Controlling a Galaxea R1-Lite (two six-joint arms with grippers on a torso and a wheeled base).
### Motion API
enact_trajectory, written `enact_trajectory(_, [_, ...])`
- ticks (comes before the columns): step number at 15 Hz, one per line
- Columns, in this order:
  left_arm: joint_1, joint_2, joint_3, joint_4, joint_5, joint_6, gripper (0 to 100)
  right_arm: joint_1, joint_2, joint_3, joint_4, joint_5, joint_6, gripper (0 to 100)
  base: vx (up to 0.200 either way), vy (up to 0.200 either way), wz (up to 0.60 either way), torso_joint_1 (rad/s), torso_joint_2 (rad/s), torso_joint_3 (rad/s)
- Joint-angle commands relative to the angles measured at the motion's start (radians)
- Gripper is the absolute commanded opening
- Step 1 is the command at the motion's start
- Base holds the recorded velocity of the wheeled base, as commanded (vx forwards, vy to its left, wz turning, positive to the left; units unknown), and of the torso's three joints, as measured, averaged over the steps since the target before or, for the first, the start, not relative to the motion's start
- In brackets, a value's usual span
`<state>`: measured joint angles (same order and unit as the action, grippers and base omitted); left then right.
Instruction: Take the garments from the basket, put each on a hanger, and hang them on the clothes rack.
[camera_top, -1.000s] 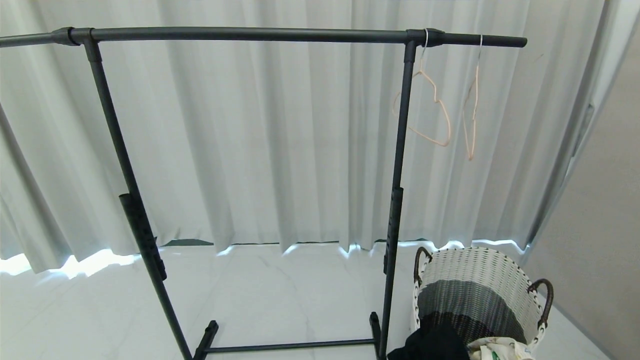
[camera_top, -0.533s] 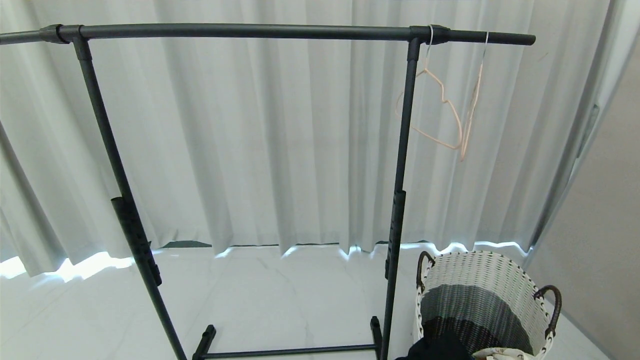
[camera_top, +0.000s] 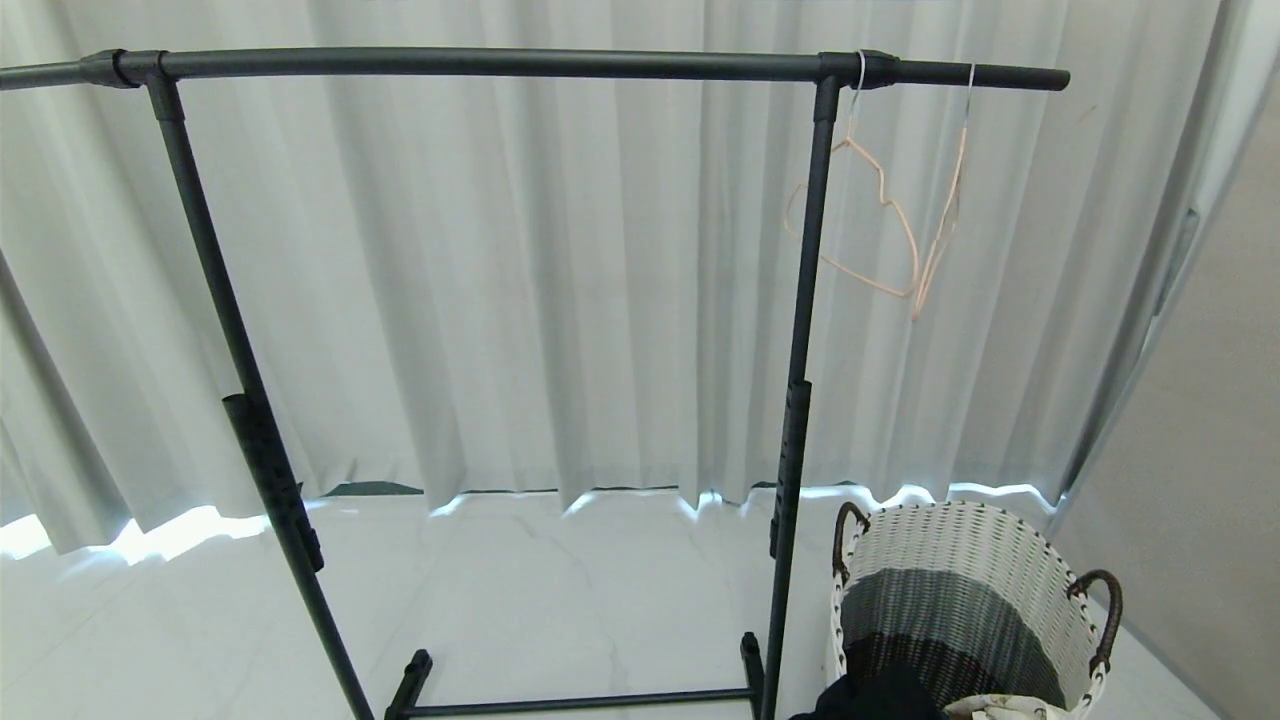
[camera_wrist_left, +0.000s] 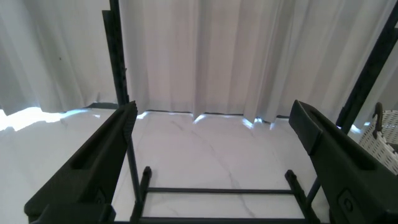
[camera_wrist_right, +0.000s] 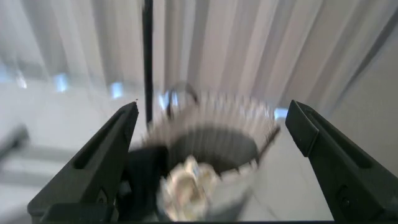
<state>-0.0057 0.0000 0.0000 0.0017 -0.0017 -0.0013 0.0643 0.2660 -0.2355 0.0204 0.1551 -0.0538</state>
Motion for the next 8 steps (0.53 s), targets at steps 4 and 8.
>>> enact_trajectory(4, [0.0, 0.0, 0.0, 0.0, 0.0, 0.001, 100, -0.004, 0.846, -0.074, 0.049, 0.0, -0.465, 100, 0.0, 0.0, 0.0, 0.0, 0.0, 0.0])
enact_trajectory(8, [0.0, 0.0, 0.0, 0.0, 0.0, 0.001, 100, -0.044, 1.133, 0.032, -0.122, -0.019, -0.62, 100, 0.0, 0.0, 0.0, 0.0, 0.0, 0.0])
